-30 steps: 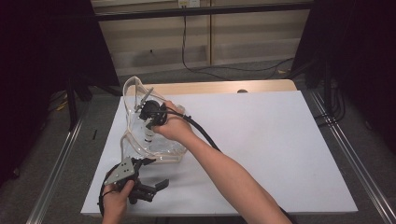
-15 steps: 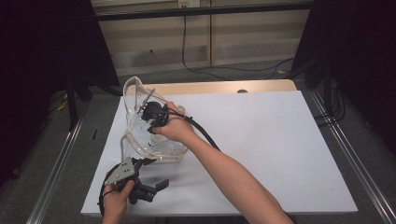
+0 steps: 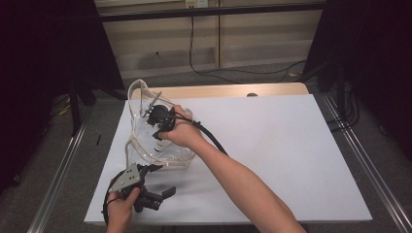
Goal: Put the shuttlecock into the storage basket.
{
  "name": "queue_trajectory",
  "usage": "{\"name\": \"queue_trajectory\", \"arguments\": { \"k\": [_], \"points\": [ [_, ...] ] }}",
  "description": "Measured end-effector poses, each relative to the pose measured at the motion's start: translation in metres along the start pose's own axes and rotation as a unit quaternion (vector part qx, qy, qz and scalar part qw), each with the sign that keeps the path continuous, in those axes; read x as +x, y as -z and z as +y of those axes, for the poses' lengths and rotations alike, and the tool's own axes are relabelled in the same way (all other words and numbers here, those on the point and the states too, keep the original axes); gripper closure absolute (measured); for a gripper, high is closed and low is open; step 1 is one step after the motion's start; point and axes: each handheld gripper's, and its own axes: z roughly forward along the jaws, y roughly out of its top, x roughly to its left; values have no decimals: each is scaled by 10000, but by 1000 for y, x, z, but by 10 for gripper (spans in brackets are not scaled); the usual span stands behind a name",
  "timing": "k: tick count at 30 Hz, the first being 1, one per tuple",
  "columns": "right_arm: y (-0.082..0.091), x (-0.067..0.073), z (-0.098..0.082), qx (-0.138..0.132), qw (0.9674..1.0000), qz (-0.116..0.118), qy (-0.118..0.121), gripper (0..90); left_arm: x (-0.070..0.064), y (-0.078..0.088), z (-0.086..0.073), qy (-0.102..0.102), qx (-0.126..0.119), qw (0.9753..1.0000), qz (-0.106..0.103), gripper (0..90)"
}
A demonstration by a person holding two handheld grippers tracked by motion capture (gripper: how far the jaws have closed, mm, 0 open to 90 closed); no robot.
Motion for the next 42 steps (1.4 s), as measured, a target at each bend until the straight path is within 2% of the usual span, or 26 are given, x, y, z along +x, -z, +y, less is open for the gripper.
{"name": "queue_trajectory", "arguments": {
  "k": [12,22,30,36,42],
  "points": [
    [10,-5,1,-88,9998,-181,-45,522,0,0,0,-9,5,10000,0,8],
    [24,-8,1,-300,9994,35,-172,444,-1,0,0,-1,7,10000,0,8],
    [37,-5,2,-502,9984,215,-169,341,-1,0,1,-2,2,10000,9,8],
    [52,-5,2,-682,9967,386,-202,220,-1,0,1,-1,15,10000,11,8],
    [63,-4,-2,-756,9958,480,-210,142,-2,-1,1,-17,31,10000,5,8]
  ]
}}
